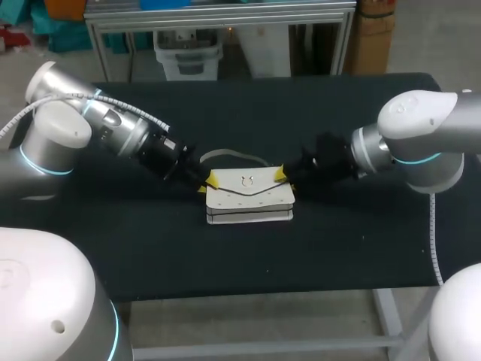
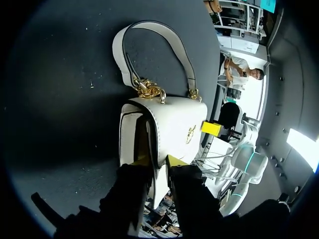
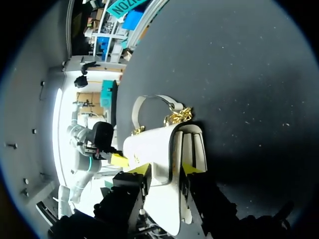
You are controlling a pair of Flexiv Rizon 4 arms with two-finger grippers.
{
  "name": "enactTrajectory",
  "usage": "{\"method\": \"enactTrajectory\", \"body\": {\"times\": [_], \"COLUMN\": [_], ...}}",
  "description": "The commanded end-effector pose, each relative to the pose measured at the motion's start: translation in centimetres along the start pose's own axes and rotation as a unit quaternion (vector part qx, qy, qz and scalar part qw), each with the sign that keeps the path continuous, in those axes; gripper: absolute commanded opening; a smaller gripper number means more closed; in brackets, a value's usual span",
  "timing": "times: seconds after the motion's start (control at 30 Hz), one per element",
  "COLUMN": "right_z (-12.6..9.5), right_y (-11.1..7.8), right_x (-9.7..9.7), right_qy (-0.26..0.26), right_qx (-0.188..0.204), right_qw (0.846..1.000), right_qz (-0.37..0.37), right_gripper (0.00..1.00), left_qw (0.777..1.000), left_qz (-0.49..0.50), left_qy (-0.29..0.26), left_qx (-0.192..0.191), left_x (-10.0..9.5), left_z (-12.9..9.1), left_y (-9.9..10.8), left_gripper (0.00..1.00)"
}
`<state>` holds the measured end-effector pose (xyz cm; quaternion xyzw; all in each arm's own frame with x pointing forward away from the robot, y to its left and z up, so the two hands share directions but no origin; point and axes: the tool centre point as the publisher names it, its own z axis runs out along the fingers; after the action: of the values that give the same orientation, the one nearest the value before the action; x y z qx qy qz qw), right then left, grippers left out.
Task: Pick up the bag, open it, inspect its contents, close it, and place it on the opposite side
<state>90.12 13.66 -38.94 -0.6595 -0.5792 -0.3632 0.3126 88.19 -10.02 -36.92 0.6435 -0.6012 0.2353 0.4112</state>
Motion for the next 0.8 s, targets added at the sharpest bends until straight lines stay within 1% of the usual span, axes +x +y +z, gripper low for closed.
{"method": "enactTrajectory", "body": {"times": [0.03, 0.07, 0.13, 0.23, 0.3, 0.4, 0.43, 0.5, 0.53, 0.57, 0.7, 0.8], "right_z": [0.2, 0.1, 0.0, -0.2, -0.4, -0.6, -0.7, -0.7, -0.7, -0.6, -0.6, -0.8], "right_y": [-0.2, -0.1, 0.0, 0.2, 0.3, 0.6, 0.7, 0.8, 0.9, 0.9, 1.0, 1.0], "right_x": [-0.3, -0.3, -0.2, -0.1, 0.0, 0.1, 0.2, 0.3, 0.4, 0.5, 0.6, 0.7], "right_qy": [0.004, 0.004, 0.006, 0.010, 0.011, 0.017, 0.019, 0.020, 0.021, 0.021, 0.024, 0.025], "right_qx": [-0.006, -0.008, -0.011, -0.017, -0.020, -0.026, -0.027, -0.028, -0.028, -0.028, -0.027, -0.028], "right_qw": [1.000, 1.000, 1.000, 1.000, 1.000, 0.999, 0.999, 0.999, 0.999, 0.999, 0.999, 0.999], "right_qz": [0.004, 0.005, 0.009, 0.013, 0.014, 0.019, 0.021, 0.021, 0.022, 0.022, 0.024, 0.024], "right_gripper": [1.00, 1.00, 1.00, 1.00, 1.00, 0.90, 0.84, 0.72, 0.65, 0.61, 0.61, 0.61], "left_qw": [1.000, 1.000, 1.000, 1.000, 1.000, 1.000, 1.000, 1.000, 1.000, 1.000, 1.000, 1.000], "left_qz": [0.000, 0.001, 0.001, 0.003, 0.003, 0.004, 0.004, 0.005, 0.005, 0.005, 0.004, 0.005], "left_qy": [0.000, 0.001, 0.002, 0.003, 0.003, 0.003, 0.004, 0.007, 0.008, 0.009, 0.013, 0.017], "left_qx": [0.001, 0.002, 0.003, 0.005, 0.006, 0.009, 0.010, 0.013, 0.015, 0.015, 0.020, 0.019], "left_x": [0.1, 0.1, 0.1, 0.2, 0.2, 0.2, 0.2, 0.2, 0.2, 0.2, 0.1, 0.1], "left_z": [0.6, 0.6, 0.6, 0.5, 0.5, 0.3, 0.2, 0.0, 0.0, -0.1, -0.5, -0.7], "left_y": [-0.1, -0.1, -0.2, -0.1, -0.1, -0.1, 0.0, 0.1, 0.2, 0.2, 0.5, 0.5], "left_gripper": [0.81, 0.85, 0.83, 0.73, 0.70, 0.66, 0.64, 0.54, 0.53, 0.51, 0.50, 0.53]}}
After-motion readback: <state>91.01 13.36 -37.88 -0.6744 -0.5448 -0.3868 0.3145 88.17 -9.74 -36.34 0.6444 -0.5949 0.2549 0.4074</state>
